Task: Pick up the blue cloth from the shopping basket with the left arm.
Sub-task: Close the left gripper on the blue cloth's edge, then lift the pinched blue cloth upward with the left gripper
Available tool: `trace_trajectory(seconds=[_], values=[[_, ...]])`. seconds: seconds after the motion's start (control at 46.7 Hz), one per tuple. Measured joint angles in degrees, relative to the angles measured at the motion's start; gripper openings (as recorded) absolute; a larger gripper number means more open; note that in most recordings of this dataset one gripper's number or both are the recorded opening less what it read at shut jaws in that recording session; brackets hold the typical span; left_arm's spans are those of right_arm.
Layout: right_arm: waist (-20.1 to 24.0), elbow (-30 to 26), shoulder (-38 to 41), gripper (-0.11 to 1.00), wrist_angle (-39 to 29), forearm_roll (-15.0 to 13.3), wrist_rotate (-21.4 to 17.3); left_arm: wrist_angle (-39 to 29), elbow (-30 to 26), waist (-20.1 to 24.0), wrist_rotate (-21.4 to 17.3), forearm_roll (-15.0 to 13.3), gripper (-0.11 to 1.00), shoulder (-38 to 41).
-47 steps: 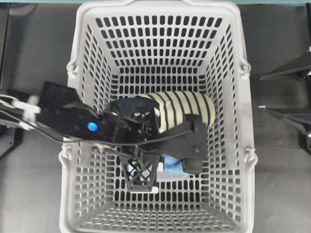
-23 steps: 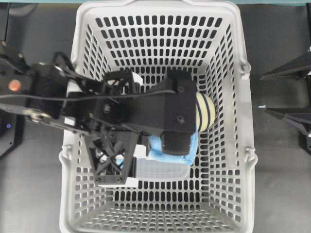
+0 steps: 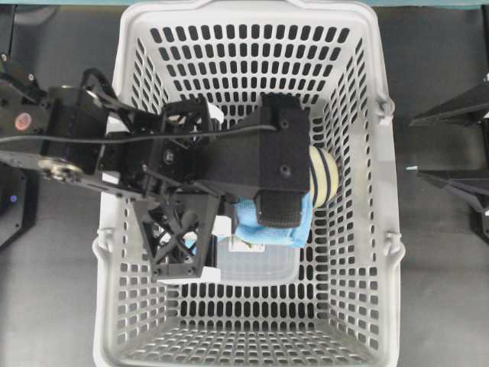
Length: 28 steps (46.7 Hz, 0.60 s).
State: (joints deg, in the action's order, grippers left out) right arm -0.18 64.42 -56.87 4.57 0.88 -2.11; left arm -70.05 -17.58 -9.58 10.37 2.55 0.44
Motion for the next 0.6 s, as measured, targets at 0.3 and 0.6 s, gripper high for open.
trace_trajectory(seconds=[0.3,0.6], values=[[-0.18,0.00,-0.09,0.77,0.00,0.00,-0.18,0.00,0.09,0.26,0.00,0.00,0.14,0.00],[-0.18,0.00,-0.26,0.77,-0.09,0.00,-0.18,0.00,0.09,0.35,0.00,0.00,0.14,0.09]])
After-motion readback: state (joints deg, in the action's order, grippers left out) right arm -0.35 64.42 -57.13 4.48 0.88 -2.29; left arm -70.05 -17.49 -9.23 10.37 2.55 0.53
